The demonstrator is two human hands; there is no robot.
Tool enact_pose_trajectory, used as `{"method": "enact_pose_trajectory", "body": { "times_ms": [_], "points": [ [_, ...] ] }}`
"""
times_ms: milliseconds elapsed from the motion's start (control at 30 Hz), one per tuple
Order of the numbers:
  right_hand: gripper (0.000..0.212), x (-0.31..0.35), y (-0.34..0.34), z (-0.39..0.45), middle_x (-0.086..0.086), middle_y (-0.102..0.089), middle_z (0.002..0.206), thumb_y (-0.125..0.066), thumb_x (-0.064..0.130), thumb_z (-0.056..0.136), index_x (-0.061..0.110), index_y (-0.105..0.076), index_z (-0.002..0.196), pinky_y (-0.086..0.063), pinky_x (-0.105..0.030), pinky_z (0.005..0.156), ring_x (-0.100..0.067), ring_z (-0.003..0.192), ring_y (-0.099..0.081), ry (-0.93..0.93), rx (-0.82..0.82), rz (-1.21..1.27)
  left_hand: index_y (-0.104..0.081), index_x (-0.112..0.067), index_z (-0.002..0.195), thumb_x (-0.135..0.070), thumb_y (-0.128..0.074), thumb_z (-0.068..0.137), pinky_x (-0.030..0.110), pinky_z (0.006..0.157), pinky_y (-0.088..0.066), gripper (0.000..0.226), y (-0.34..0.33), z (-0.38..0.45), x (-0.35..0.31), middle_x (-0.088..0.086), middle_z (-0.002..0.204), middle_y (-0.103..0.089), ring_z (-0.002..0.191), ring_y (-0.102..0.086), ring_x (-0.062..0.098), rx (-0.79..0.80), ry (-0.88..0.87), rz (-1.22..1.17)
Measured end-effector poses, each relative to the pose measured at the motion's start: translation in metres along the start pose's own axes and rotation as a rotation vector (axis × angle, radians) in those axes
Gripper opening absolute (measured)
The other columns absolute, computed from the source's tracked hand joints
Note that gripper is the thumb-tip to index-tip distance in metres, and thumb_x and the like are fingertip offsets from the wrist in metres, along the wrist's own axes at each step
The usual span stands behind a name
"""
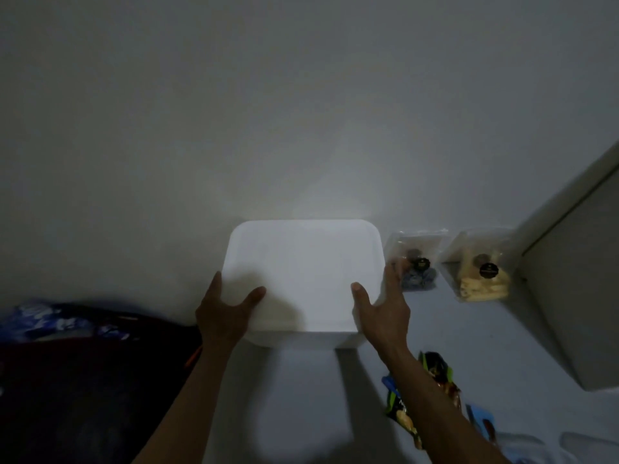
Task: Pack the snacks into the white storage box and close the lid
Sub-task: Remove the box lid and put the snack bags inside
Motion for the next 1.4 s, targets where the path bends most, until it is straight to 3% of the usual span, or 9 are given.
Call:
{"method": "enact_pose_trajectory", "body": {
  "times_ms": [100, 267, 433, 567, 667, 833, 967, 1267, 1400],
  "points": [
    [0.083, 0.004, 0.002, 0.000, 0.005, -0.029, 0.159, -0.067, 0.039, 0.091, 0.021, -0.018, 0.156, -0.024, -0.023, 0.113, -0.016, 0.143, -0.033, 0.015, -0.012, 0.014, -0.040, -0.016, 0.146, -0.060, -0.079, 0.064, 0.040, 0.105, -0.041, 0.101, 0.004, 0.000, -0.005, 0.011, 0.141, -0.054, 0.126, -0.052, 0.031, -0.025, -0.023, 0.007],
    [0.082, 0.018, 0.017, -0.008, 0.008, -0.029, 0.158, -0.070, 0.039, 0.088, 0.021, -0.026, 0.155, -0.018, -0.015, 0.110, 0.005, 0.134, -0.022, 0.072, -0.044, 0.055, -0.037, -0.018, 0.148, -0.057, -0.082, 0.063, 0.039, 0.107, -0.037, 0.103, 0.023, -0.016, -0.020, 0.009, 0.145, -0.050, 0.130, -0.048, 0.029, -0.079, -0.058, -0.043],
    [0.080, 0.020, 0.035, -0.047, 0.008, -0.033, 0.158, -0.071, 0.043, 0.086, 0.026, -0.030, 0.153, -0.027, -0.029, 0.118, -0.009, 0.144, -0.031, 0.143, -0.062, 0.037, -0.038, -0.025, 0.148, -0.054, -0.085, 0.059, 0.030, 0.108, -0.035, 0.104, 0.046, -0.056, -0.009, 0.000, 0.149, -0.046, 0.133, -0.045, 0.020, -0.053, -0.074, -0.149],
    [0.081, 0.008, 0.047, -0.108, 0.007, -0.038, 0.154, -0.074, 0.040, 0.085, 0.023, -0.033, 0.153, -0.030, -0.024, 0.111, -0.007, 0.139, -0.036, 0.133, -0.078, 0.065, -0.047, -0.026, 0.142, -0.046, -0.089, 0.058, 0.020, 0.103, -0.033, 0.096, 0.068, -0.102, 0.017, -0.002, 0.146, -0.048, 0.131, -0.046, 0.013, -0.031, -0.084, -0.234],
    [0.084, -0.009, 0.057, -0.161, 0.006, -0.039, 0.153, -0.074, 0.041, 0.084, 0.023, -0.031, 0.153, -0.033, -0.032, 0.113, -0.010, 0.138, -0.037, 0.112, -0.082, 0.050, -0.049, -0.026, 0.141, -0.048, -0.088, 0.058, 0.024, 0.107, -0.033, 0.094, 0.086, -0.142, 0.043, -0.003, 0.145, -0.049, 0.131, -0.046, 0.013, -0.008, -0.099, -0.204],
    [0.080, -0.057, 0.067, -0.244, 0.018, -0.040, 0.138, -0.076, 0.036, 0.083, 0.021, -0.037, 0.151, -0.030, -0.024, 0.109, -0.001, 0.131, -0.035, 0.076, -0.102, 0.020, -0.048, -0.028, 0.141, -0.051, -0.086, 0.059, 0.031, 0.111, -0.033, 0.094, 0.097, -0.206, 0.105, -0.002, 0.147, -0.046, 0.133, -0.043, 0.015, 0.075, -0.069, -0.142],
    [0.080, -0.106, 0.066, -0.287, 0.008, -0.043, 0.149, -0.075, 0.040, 0.083, 0.020, -0.038, 0.150, -0.029, -0.024, 0.109, -0.003, 0.133, -0.036, 0.000, -0.059, -0.035, -0.044, -0.025, 0.144, -0.054, -0.083, 0.062, 0.035, 0.112, -0.030, 0.096, 0.083, -0.247, 0.154, 0.005, 0.149, -0.042, 0.135, -0.040, 0.023, 0.194, -0.018, 0.000],
    [0.079, -0.175, 0.034, -0.279, -0.002, -0.039, 0.155, -0.073, 0.041, 0.085, 0.017, -0.036, 0.151, -0.025, -0.023, 0.108, -0.016, 0.142, -0.034, -0.109, 0.033, -0.153, -0.028, -0.029, 0.150, -0.073, -0.073, 0.060, 0.049, 0.113, -0.030, 0.110, 0.020, -0.248, 0.228, 0.012, 0.155, -0.030, 0.140, -0.032, 0.033, 0.381, 0.099, 0.205],
    [0.082, -0.207, 0.020, -0.267, -0.003, -0.042, 0.153, -0.070, 0.053, 0.084, 0.020, -0.036, 0.151, -0.031, -0.039, 0.115, -0.021, 0.141, -0.038, -0.130, 0.032, -0.239, -0.028, -0.028, 0.150, -0.076, -0.069, 0.061, 0.053, 0.109, -0.035, 0.110, 0.000, -0.240, 0.240, 0.013, 0.152, -0.034, 0.138, -0.032, 0.037, 0.351, 0.052, 0.325]
  ]
}}
Point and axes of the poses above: each hand's wrist, its own z-axis towards the middle knuckle, its own y-axis out of the back of the hand, x = y × z, the point moved 6 cm from there along z, towards the middle knuckle
